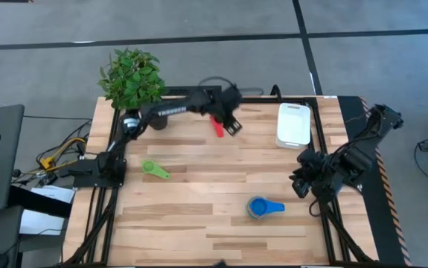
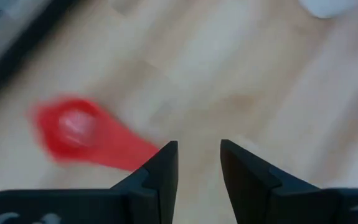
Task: Nest measuring cups in basket
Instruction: Stack the red measuring cup on the blue measuring cup
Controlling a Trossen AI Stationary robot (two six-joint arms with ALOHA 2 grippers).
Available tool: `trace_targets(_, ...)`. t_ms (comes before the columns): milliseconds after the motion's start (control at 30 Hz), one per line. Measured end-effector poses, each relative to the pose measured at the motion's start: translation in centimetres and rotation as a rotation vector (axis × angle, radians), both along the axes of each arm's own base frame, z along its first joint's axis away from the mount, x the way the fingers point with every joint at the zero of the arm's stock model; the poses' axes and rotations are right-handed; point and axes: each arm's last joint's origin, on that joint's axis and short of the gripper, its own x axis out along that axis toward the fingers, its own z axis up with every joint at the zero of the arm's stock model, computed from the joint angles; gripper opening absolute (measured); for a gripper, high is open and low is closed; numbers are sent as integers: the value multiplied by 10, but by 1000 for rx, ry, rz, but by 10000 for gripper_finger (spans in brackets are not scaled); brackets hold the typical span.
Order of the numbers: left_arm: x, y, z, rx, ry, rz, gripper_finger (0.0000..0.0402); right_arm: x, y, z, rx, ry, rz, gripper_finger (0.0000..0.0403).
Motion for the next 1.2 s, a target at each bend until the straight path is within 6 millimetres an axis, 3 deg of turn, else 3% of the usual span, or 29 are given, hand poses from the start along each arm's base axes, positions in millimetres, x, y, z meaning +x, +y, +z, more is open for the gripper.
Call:
trace_targets(67,-7,24,1,96,27,-71,107,3,-4,0,-22,-21,-40,145)
trace_targets(200,-22,61,3,258,78,-412,106,14,-17,2,-36,-59,-147,137)
trace_targets(333,-30,79,0,350,76,-689,106,26,-29,4,-21,-80,-202,133)
trace_targets(467,-32,93,-12,401,62,-833,106,37,-40,7,-6,-127,-264,136)
trace_targets(667,-32,113,-36,365,-8,-875,106,47,-54,10,2,-186,-327,145)
trace_targets(833,-37,122,-67,322,117,-885,106,50,-60,11,7,-201,-369,148)
trace_targets(1067,-34,130,-84,404,283,-842,106,52,-62,12,11,-215,-385,142)
trace_targets(1200,-35,131,-81,414,267,-847,106,53,-63,12,10,-217,-389,136)
